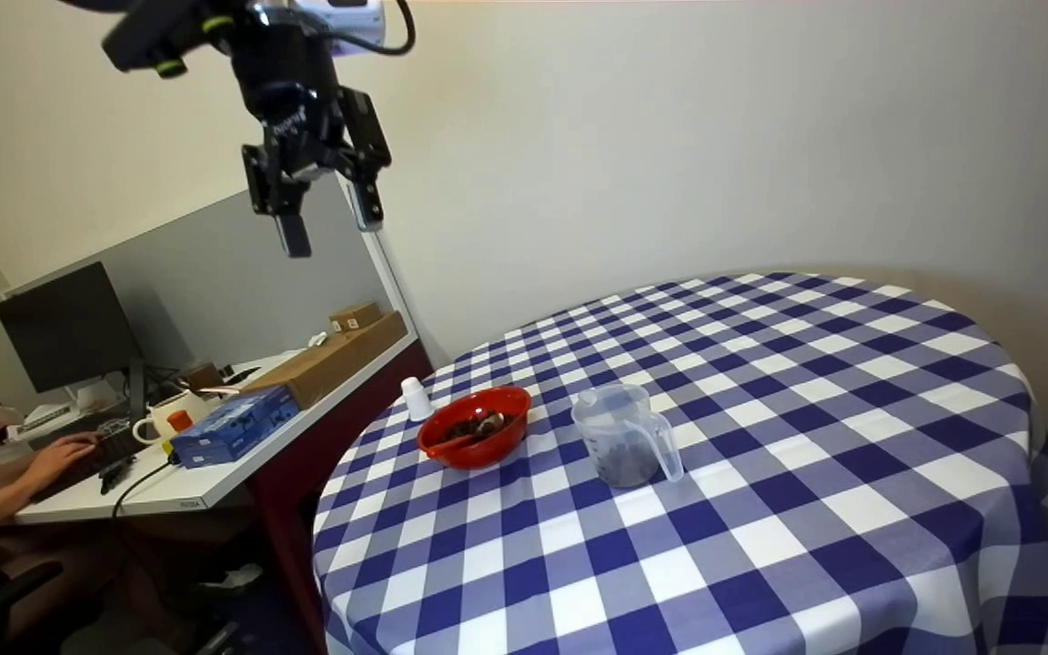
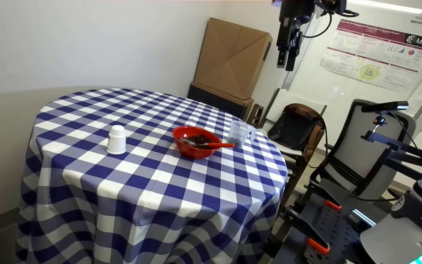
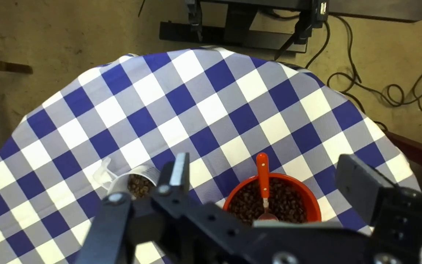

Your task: Use the spoon to put the contents of the bowl into the cup

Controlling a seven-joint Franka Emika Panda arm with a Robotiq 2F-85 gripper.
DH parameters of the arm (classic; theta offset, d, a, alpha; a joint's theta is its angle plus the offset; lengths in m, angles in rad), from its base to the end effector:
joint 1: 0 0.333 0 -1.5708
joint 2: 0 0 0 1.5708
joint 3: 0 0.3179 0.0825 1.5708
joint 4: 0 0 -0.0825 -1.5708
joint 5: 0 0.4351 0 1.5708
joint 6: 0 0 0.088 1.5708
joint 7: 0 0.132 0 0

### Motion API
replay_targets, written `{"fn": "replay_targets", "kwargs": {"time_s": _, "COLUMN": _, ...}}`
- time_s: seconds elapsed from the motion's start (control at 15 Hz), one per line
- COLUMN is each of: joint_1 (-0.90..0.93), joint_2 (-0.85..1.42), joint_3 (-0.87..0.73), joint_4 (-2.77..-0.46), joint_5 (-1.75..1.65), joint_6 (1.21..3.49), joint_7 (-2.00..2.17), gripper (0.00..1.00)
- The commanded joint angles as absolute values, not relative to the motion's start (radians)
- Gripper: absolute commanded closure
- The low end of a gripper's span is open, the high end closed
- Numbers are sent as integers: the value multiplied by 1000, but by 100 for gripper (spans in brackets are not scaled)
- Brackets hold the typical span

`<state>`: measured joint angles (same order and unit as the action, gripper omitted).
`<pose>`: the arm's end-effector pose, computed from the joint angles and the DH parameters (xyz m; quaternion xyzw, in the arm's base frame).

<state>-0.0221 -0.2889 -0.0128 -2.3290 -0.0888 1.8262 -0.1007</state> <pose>0.4714 -0.0258 0.3907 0.9923 0.0489 -0.1091 0.0324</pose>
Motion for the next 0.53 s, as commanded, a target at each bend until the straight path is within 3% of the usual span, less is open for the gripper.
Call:
{"fn": "replay_targets", "kwargs": {"time_s": 0.0, "joint_1": -9, "joint_2": -160, "joint_3": 11, "joint_4": -2285, "joint_5": -142, "joint_6": 1900, "joint_7": -60, "gripper": 0}}
{"fn": "replay_targets", "kwargs": {"time_s": 0.47, "joint_1": 14, "joint_2": 5, "joint_3": 35, "joint_4": -2268, "joint_5": -217, "joint_6": 2009, "joint_7": -11, "gripper": 0}}
